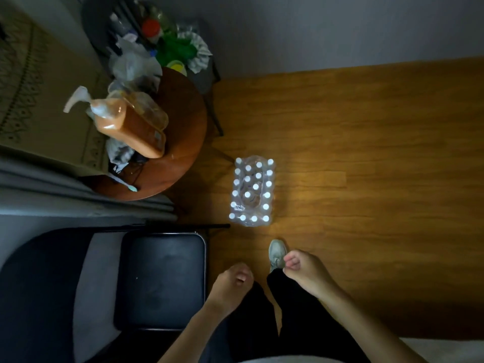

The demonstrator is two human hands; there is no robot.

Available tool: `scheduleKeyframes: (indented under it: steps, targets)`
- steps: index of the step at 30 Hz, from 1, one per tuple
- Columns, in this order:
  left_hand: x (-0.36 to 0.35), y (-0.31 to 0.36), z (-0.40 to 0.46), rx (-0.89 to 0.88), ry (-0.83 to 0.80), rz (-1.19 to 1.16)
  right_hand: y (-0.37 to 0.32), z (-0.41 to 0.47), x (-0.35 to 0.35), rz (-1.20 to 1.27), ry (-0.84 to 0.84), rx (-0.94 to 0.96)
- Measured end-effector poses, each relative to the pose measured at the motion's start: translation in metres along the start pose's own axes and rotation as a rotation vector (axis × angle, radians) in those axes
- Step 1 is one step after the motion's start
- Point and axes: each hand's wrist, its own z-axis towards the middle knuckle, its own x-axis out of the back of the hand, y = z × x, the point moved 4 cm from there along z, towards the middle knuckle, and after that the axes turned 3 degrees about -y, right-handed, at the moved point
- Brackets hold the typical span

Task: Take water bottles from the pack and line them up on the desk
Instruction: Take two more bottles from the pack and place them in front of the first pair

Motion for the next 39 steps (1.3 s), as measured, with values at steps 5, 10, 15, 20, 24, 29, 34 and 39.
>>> scheduleKeyframes:
  steps: [5,10,15,20,24,29,34,39]
  targets:
    - [0.011,0.013,0.083,0.042,-0.051,-0.003,-0.017,0.083,0.017,0.101,0.002,0.002]
    - [0.026,0.011,0.190,0.033,-0.102,0.129,-0.023,0.175,0.024,0.186,0.024,0.014]
    - [0.046,-0.001,0.313,-0.010,-0.057,0.227,-0.015,0.283,0.012,0.086,0.019,0.078]
    - [0.059,-0.027,0.433,-0.042,0.096,0.329,-0.006,0.393,-0.011,-0.205,0.036,0.217]
    - [0.041,-0.050,0.504,-0.094,0.091,0.593,0.009,0.462,-0.029,-0.349,0.114,0.203]
    - [0.012,-0.075,0.565,-0.109,0.084,0.732,0.024,0.524,-0.050,-0.605,0.159,0.223]
    - [0.004,-0.088,0.605,-0.099,0.196,0.717,0.022,0.570,-0.069,-0.650,0.192,0.265]
    - [0.002,-0.096,0.623,-0.148,0.319,0.658,0.017,0.595,-0.082,-0.726,0.244,0.215]
